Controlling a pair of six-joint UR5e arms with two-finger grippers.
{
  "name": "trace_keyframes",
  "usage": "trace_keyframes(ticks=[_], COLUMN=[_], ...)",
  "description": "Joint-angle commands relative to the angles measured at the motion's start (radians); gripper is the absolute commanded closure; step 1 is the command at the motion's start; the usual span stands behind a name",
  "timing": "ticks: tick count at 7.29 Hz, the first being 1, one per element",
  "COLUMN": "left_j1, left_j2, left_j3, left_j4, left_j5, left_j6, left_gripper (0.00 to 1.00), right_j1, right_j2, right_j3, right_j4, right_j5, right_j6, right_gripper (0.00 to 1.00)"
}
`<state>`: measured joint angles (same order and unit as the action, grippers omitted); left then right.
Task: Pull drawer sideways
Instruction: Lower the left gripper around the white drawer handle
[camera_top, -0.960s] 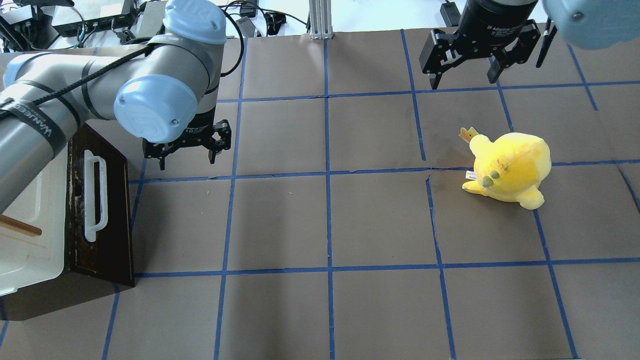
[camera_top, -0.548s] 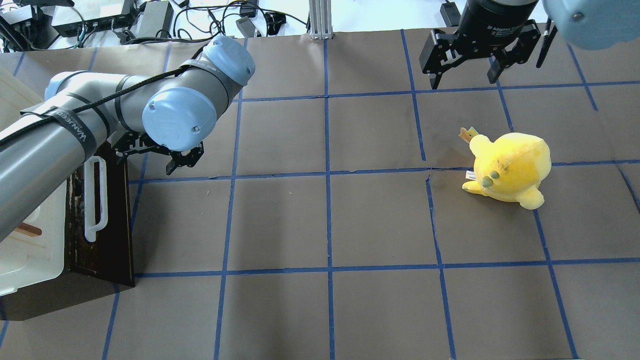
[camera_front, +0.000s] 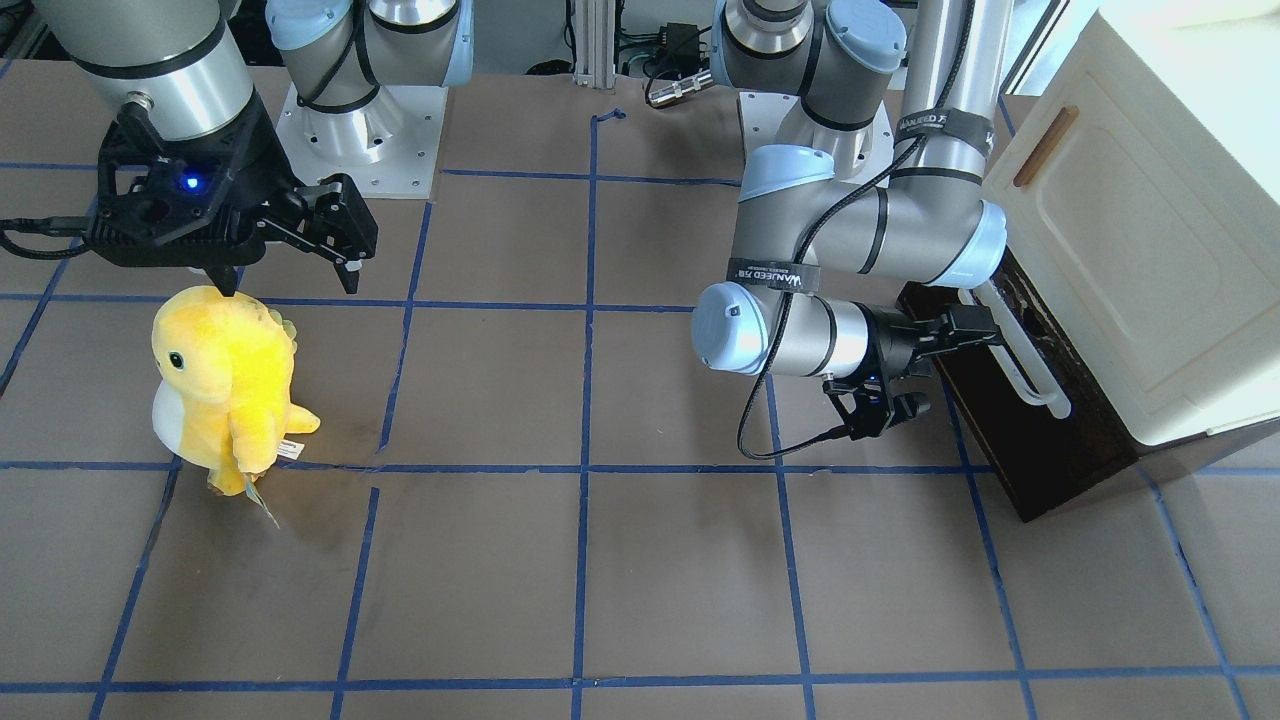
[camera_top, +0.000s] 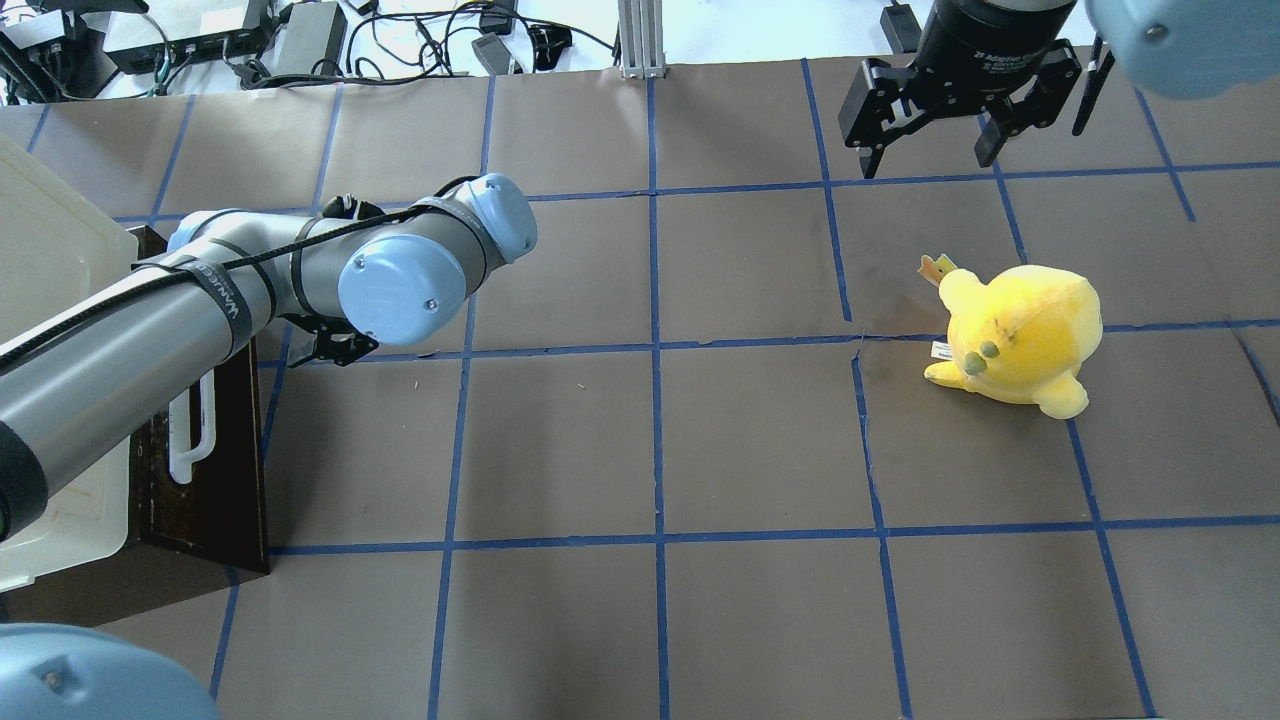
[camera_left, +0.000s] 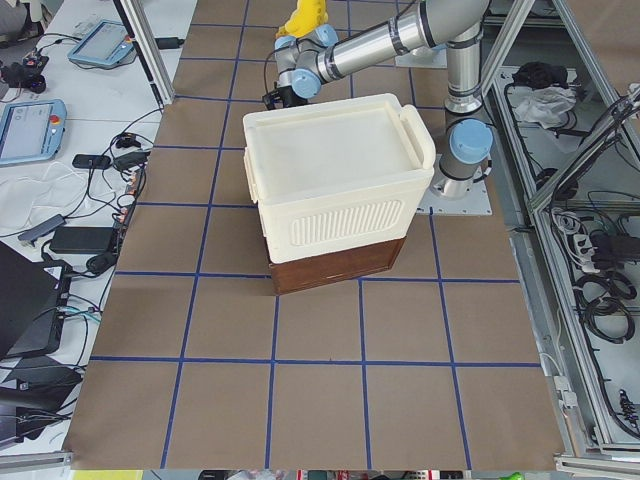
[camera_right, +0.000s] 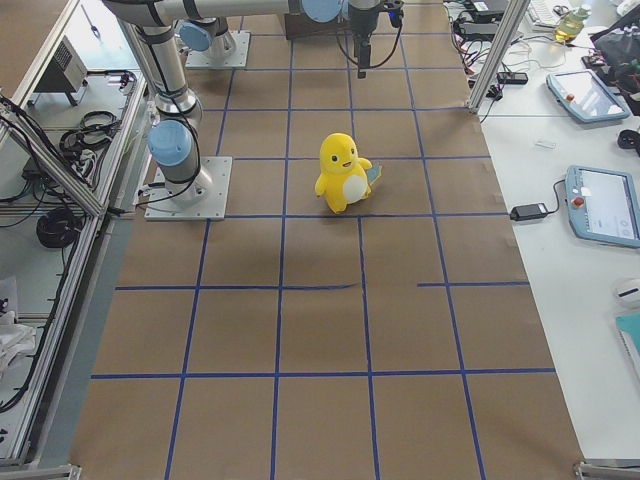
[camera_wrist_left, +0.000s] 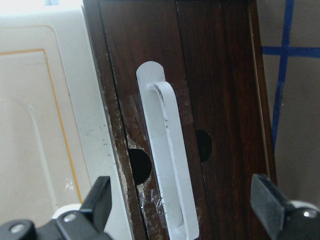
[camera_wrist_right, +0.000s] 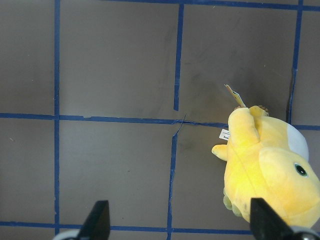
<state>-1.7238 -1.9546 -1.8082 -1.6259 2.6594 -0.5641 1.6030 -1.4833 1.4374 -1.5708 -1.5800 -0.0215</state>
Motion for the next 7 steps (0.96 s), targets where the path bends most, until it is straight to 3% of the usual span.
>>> trace_keyframes(ticks=[1,5,7], left_j1=[0.010,0.065,0.069], left_j2=[-0.030,-0.026,-0.050], left_j3=[-0.020,-0.045,-0.048], left_j4=[0.000,-0.009,-0.006], left_j5=[0.019,0.059,0.132], left_j6=[0.013,0.012,0.012], left_gripper=[0.00,0.00,0.00], right_j1=[0.000,0.000,0.000], right_j2=[0.000,0.000,0.000], right_j3=[0.000,0.000,0.000], right_j4=[0.000,0.000,0.000], right_j5=[0.000,0.000,0.000], right_j6=[0.000,0.000,0.000], right_gripper=[0.00,0.00,0.00])
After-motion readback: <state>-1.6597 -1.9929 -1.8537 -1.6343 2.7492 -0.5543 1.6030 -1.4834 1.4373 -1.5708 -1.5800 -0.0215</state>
